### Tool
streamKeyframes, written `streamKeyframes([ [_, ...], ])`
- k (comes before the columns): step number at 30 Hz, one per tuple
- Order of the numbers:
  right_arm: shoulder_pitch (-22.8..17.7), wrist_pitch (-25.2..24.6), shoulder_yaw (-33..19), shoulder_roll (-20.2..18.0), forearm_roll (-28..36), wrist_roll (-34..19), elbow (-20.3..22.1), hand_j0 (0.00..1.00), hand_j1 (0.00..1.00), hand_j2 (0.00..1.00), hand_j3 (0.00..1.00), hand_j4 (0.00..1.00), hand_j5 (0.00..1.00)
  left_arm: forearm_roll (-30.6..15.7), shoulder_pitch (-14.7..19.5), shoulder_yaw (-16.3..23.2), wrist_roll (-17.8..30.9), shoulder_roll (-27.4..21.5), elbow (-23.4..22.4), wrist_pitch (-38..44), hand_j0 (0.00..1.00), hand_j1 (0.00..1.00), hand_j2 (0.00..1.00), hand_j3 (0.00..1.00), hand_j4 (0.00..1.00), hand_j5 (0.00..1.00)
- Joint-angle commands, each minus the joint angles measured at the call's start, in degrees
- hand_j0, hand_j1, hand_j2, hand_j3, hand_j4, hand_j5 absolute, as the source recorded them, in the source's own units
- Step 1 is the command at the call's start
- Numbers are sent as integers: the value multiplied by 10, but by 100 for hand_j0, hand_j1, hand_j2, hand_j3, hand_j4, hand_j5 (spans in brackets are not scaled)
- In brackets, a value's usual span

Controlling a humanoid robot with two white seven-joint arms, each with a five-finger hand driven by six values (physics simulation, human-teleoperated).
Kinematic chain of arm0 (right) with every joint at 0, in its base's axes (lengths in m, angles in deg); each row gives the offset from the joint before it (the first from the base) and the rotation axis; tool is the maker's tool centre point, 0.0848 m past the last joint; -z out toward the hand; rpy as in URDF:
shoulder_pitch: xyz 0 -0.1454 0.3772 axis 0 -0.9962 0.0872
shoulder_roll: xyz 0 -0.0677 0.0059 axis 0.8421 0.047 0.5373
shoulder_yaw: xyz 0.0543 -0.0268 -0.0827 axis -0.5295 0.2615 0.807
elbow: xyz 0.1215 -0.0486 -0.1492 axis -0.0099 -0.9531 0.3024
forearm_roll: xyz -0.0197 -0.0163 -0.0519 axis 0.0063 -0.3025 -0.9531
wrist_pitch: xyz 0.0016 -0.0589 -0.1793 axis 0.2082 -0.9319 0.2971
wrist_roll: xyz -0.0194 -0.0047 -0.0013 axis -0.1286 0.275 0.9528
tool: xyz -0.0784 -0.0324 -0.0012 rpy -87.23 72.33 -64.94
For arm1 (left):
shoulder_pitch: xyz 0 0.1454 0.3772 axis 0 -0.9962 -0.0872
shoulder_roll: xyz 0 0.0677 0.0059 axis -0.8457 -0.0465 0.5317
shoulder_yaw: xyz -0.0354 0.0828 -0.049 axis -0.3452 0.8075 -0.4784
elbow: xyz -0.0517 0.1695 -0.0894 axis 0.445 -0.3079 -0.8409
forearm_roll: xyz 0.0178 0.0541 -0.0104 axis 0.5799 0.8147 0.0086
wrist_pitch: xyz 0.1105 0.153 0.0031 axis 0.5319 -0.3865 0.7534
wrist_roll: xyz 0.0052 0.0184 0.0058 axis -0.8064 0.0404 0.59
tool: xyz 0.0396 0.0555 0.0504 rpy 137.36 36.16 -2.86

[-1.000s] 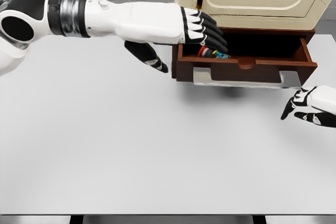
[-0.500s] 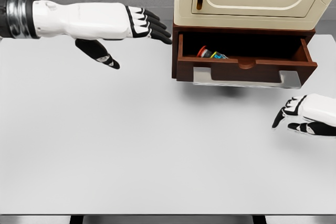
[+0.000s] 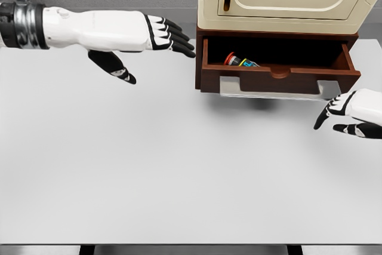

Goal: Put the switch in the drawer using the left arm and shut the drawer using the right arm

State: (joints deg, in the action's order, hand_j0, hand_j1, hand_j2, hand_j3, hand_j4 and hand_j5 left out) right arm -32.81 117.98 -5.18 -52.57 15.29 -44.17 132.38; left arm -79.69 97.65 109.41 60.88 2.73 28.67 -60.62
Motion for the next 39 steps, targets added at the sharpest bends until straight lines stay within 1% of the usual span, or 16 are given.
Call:
streamKeyframes([
  [1,0,-2,5,-2,2,0,-2,56,56,56,56,56,56,-3,0,1,0,0,0,2,100,100,100,100,100,100],
  [3,3,-2,18,-2,-1,0,-4,56,56,56,56,56,56,-3,0,1,0,0,0,2,100,100,100,100,100,100],
  [8,11,-2,22,-1,0,0,-5,56,56,56,56,56,56,-2,0,9,1,0,-13,2,100,100,100,100,100,100],
  [10,20,-2,22,0,1,0,-15,56,56,56,56,56,56,-2,0,9,1,2,-13,2,100,100,100,100,100,100],
  [15,51,-2,58,10,-1,0,-23,56,56,56,56,56,56,-2,20,24,1,2,-9,2,100,100,100,100,100,100],
  [17,60,-2,73,11,-3,0,-23,56,56,56,56,56,56,-1,13,22,4,33,-13,2,100,100,100,100,100,100],
  [19,65,-2,74,14,-12,0,-38,56,56,56,56,56,56,-2,14,22,4,48,-22,2,100,100,100,100,100,100],
  [22,99,-2,102,23,-12,0,-65,56,56,56,56,56,56,-2,20,22,4,43,-23,2,100,100,100,100,100,100],
  [23,105,-2,105,24,-12,0,-72,56,56,56,56,56,56,-2,24,23,4,41,-24,2,100,100,100,100,100,100],
  [25,117,-2,109,28,-11,0,-82,56,56,56,56,56,56,-2,45,30,4,42,-24,2,100,100,100,100,100,100],
  [26,120,-2,111,28,-11,0,-85,56,56,56,56,56,56,-2,62,52,4,42,-24,2,100,100,100,100,100,100],
  [29,125,-2,111,32,-11,0,-87,56,56,56,56,56,56,-1,68,58,4,42,-25,2,100,100,100,100,100,100],
  [31,149,-2,143,36,-12,0,-87,56,56,56,56,56,56,0,78,62,4,42,-23,2,100,100,100,100,100,100],
  [32,158,-2,148,44,-11,0,-94,56,56,56,56,56,56,3,80,62,4,42,-23,2,100,100,100,100,100,100],
  [37,167,-2,152,47,-12,0,-99,56,56,56,56,56,56,4,91,71,4,41,-23,2,100,100,100,100,100,100],
  [39,179,-2,160,54,-12,0,-109,56,56,56,56,56,56,4,98,88,4,41,-25,2,100,100,100,100,100,100],
])
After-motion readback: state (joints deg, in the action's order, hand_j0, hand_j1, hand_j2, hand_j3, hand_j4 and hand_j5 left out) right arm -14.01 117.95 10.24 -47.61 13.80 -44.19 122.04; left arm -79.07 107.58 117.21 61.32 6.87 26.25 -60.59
